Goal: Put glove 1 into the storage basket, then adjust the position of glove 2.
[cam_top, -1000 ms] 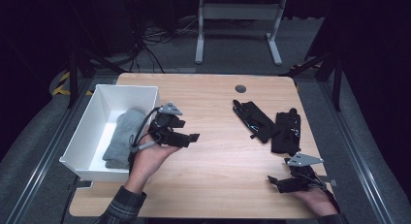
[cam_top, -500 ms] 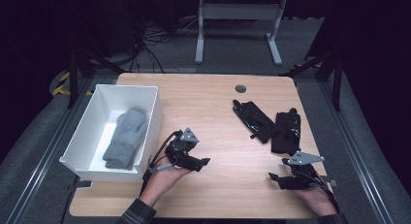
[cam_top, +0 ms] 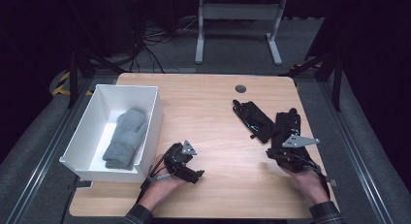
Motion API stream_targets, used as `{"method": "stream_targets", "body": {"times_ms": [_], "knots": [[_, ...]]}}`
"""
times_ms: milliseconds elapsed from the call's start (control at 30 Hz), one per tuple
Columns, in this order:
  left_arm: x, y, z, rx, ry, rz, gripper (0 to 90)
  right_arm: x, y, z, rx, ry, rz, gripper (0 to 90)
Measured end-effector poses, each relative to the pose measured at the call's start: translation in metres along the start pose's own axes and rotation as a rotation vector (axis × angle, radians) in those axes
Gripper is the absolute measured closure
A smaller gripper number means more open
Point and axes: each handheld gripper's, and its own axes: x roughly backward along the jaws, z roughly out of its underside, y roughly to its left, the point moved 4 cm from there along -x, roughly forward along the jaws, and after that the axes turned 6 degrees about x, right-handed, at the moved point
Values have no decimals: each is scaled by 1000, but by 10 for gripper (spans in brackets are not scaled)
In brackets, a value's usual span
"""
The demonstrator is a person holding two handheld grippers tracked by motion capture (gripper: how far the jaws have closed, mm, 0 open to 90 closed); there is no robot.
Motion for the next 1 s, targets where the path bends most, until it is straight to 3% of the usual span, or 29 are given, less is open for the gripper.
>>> {"method": "stream_targets", "body": {"times_ms": [133, 167, 367, 667, 1000], "knots": [[-3, 0, 4, -24, 3, 2, 31, -5, -12, -13, -5, -21, 0, 900], [-4, 0, 5, -34, -7, -10, 21, -7, -15, -16, 0, -27, 1, 900], [-5, 6, 12, -56, -93, 16, 0, -17, -31, -28, -11, -36, 18, 900], [-5, 6, 12, -59, -95, 19, 5, -41, -52, -35, -14, -19, 42, 900], [-5, 6, 12, -59, -97, 21, 9, -72, -58, -31, 0, 89, 46, 900]]}}
